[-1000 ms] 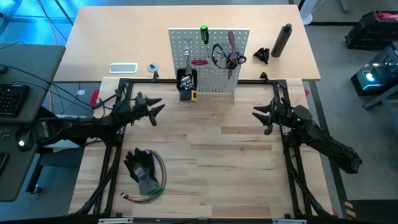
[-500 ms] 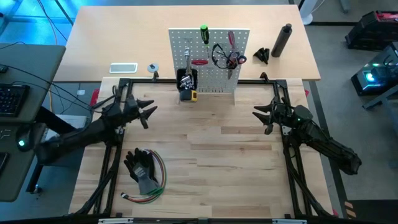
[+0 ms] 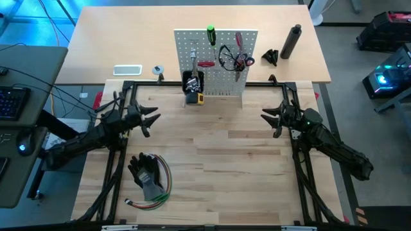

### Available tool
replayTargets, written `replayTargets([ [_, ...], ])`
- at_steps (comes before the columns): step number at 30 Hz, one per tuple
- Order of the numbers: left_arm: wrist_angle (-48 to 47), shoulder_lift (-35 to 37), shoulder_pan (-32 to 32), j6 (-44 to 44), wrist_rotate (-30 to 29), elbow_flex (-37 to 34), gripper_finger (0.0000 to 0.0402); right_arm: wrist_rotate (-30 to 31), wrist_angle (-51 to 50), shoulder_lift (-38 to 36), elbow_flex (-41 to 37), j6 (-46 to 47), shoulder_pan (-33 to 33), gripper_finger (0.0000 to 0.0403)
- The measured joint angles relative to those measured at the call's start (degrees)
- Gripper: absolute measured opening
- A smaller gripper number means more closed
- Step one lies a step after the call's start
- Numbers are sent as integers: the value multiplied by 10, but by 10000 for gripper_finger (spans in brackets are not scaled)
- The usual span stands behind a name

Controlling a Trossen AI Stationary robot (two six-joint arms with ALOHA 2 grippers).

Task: Hang tools onto peg board
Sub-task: Return to Home Position

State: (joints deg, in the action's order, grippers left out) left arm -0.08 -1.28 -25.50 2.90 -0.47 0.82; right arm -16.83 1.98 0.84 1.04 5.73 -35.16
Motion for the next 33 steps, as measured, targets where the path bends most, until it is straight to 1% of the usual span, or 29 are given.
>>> replayTargets([
  [2, 0, 0, 6, -3, 0, 0, 165, 2, 0, 0, 0, -1, 0, 132],
  [8, 0, 0, 12, -1, 0, 0, 165, 3, 0, 2, 0, -45, 0, 132],
  [33, 0, 0, 12, -1, -2, 0, 165, 3, 0, 2, 0, -32, 0, 132],
])
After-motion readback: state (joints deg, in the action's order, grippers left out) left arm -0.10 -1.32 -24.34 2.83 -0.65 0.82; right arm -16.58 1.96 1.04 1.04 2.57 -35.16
